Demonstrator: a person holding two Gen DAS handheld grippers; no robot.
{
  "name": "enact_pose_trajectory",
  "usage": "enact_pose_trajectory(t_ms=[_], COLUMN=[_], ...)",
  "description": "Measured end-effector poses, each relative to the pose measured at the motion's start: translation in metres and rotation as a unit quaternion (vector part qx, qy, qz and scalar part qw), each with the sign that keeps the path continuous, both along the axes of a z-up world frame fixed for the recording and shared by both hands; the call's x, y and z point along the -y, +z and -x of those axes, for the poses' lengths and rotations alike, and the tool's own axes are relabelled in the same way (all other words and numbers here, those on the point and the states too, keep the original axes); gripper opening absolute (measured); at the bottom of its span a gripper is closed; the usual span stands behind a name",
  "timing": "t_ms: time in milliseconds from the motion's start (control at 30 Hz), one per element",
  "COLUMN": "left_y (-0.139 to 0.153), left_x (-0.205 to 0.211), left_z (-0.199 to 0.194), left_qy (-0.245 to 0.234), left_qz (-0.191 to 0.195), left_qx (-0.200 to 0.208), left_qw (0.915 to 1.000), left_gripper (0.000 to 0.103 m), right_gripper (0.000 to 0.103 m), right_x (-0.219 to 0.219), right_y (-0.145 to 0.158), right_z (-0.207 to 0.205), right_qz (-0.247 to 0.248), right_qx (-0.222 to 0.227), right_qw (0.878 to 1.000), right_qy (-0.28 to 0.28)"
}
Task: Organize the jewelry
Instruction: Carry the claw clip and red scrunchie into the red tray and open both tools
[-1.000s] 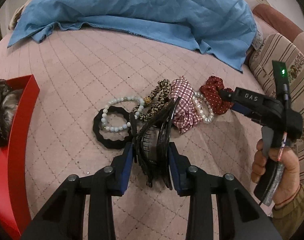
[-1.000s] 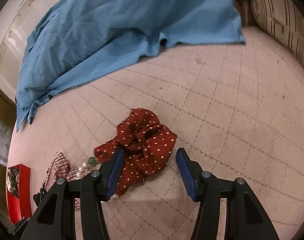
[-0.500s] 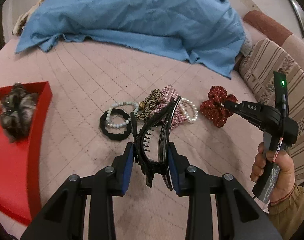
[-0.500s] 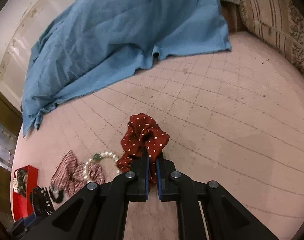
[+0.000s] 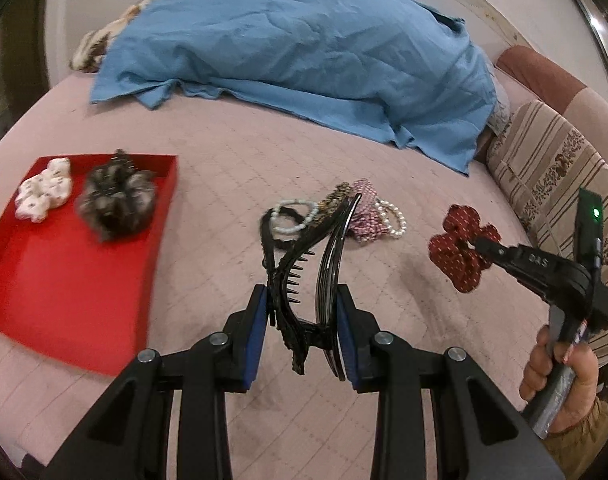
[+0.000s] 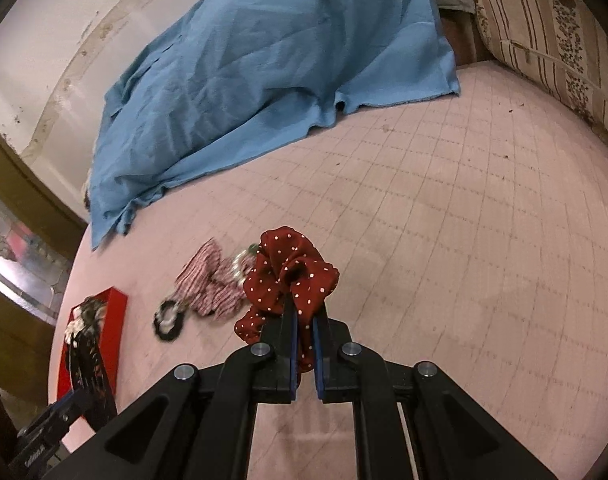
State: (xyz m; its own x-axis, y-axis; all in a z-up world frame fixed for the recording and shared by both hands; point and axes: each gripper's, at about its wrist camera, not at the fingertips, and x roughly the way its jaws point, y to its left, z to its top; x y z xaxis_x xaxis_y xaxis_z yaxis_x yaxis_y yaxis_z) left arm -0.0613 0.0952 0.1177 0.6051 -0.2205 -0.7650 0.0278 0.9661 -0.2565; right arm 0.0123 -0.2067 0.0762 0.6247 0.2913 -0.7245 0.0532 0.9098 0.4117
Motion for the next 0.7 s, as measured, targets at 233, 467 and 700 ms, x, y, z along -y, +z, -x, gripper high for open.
enact_pose_trajectory(t_ms=[233, 467, 700], left_y=[0.003, 0.0, -0.005], left_x=[-0.042, -0.111, -0.175], left_z=[0.026, 0.052, 0.061], left_qy=[0.042, 0.113, 0.166], left_qz=[-0.002, -0.011, -0.025], left_qx=[0.004, -0.002, -0.01], left_qw=[0.9991, 0.9935, 0.9858], left_gripper=[0.032, 0.032, 0.032], right_gripper=[0.007, 0.007, 0.007], right_x=[-0.029, -0.069, -0.123], right_y=[0.015, 0.03, 0.042], right_z=[0.032, 0.052, 0.06], right_qz=[-0.008, -0.002, 0.006], right_qx=[0.01, 0.017, 0.02], right_qw=[0.999, 0.997, 0.989], right_qy=[0.033, 0.081, 0.147])
